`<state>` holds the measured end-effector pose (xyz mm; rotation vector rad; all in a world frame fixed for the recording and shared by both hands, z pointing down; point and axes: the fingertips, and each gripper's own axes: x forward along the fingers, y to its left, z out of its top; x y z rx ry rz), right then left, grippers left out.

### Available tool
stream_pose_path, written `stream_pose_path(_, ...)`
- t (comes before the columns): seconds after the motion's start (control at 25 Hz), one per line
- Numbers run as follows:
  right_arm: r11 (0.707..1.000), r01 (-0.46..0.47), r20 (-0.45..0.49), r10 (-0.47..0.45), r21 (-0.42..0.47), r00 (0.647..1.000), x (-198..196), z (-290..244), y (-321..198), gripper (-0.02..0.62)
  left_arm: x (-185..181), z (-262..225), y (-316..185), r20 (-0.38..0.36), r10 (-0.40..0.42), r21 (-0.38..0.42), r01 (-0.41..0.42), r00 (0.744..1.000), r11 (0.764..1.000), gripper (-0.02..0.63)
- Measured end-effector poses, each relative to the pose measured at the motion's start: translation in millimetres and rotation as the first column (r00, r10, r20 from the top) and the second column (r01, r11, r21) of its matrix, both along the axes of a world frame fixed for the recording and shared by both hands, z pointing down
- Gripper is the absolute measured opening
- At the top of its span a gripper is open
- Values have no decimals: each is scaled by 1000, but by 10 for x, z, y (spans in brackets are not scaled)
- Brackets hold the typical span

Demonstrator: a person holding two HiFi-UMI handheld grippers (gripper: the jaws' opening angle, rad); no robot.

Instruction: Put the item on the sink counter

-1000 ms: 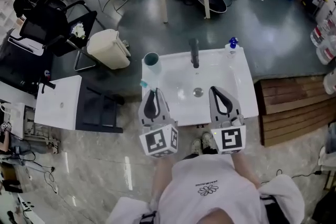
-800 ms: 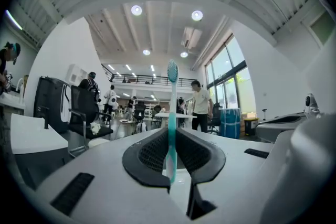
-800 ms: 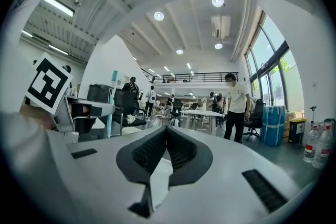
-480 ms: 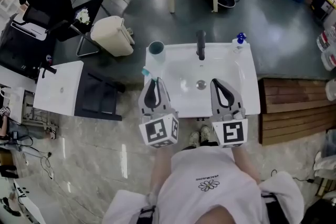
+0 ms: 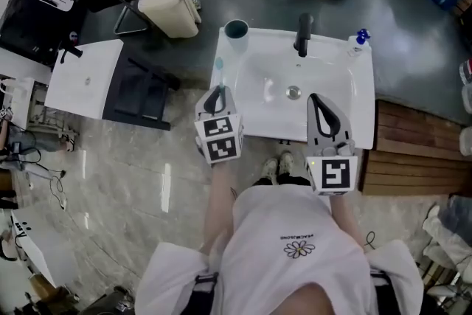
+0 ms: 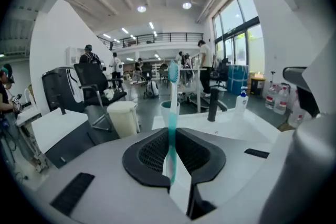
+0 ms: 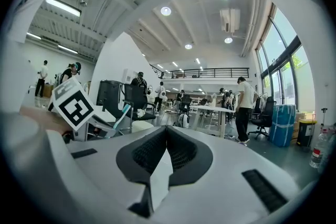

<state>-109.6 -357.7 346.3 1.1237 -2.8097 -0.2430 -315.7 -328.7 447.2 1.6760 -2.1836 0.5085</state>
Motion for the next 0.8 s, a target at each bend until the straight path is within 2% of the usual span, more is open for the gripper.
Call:
stream_pose_path(0.12,1000,13,-20,-13,-11,1000,13,59,33,12,-140,380,-8,-32,-23,-129,19,999,991,51)
stream_pose_path(0.32,999,18,-28,-19,-49,999,69,191,59,12,-272,964,8,-70,-38,-286,16,997,958,51)
stream_pose_path(0.52,999,20,-52,-23,-50,998,77,278,101,12,-343,1355,-57,-101,-11,-385,-29,995,923,51)
stream_pose_path(0.64,999,21,-64,-24,-48,998,51,291,159,12,-400,1557,-19,-137,-29,-449,-36,990,893,51)
stream_pose_path(0.8,999,11,-71,-14,-44,997,64,310,138,12,-508,1638,-52,-150,-73,-472,-6,986,882,51)
